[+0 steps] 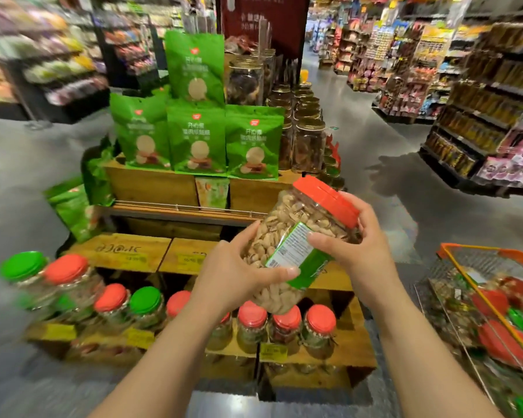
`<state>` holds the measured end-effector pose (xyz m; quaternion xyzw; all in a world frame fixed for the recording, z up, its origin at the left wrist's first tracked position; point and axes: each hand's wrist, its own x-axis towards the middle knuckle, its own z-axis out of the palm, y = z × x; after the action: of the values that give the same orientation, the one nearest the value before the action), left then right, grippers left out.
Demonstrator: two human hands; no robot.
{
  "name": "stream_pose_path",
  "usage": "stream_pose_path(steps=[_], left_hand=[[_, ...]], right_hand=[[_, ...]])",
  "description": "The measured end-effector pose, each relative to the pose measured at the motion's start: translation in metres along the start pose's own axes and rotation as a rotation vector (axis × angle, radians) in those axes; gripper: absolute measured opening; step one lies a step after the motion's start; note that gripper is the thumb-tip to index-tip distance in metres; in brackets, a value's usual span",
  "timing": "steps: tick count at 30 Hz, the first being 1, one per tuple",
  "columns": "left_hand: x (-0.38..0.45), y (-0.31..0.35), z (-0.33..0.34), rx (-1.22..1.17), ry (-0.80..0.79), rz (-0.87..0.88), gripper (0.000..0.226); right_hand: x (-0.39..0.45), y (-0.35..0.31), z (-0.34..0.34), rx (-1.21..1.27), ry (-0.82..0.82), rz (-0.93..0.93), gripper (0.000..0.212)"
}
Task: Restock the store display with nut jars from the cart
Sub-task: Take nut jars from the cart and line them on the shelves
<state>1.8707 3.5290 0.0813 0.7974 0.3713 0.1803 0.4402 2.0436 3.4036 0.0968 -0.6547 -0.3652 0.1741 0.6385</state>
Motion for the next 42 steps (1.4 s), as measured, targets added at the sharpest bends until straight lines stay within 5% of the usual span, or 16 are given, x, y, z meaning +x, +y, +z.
stream_pose_path(steps=[11, 20, 26, 35, 42], left_hand=[[-0.091, -0.028, -0.026, -0.051, 0.117, -0.135, 0.115], [-0.127, -0.074, -0.079, 0.032, 0.18, -0.127, 0.139], [-0.138, -0.106, -0.134, -0.055, 0.292, -0.044, 0.097], [-0.152, -0.184, -0.231, -0.074, 0.314, 0.027, 0.132], [-0.146, -0.236, -0.276, -0.132, 0.285, 0.072, 0.13]], right_hand=[[-0.05, -0.008, 0.05, 0.048, -0.185, -0.027, 0.08], [-0.07, -0.023, 0.132, -0.108, -0.381, -0.145, 0.088], [-0.083, -0.043, 0.198, -0.171, -0.417, -0.194, 0.088], [-0.109, -0.067, 0.309, 0.015, -0.4, 0.036, 0.121], [-0.122, -0.075, 0.378, 0.038, -0.367, 0.142, 0.086]])
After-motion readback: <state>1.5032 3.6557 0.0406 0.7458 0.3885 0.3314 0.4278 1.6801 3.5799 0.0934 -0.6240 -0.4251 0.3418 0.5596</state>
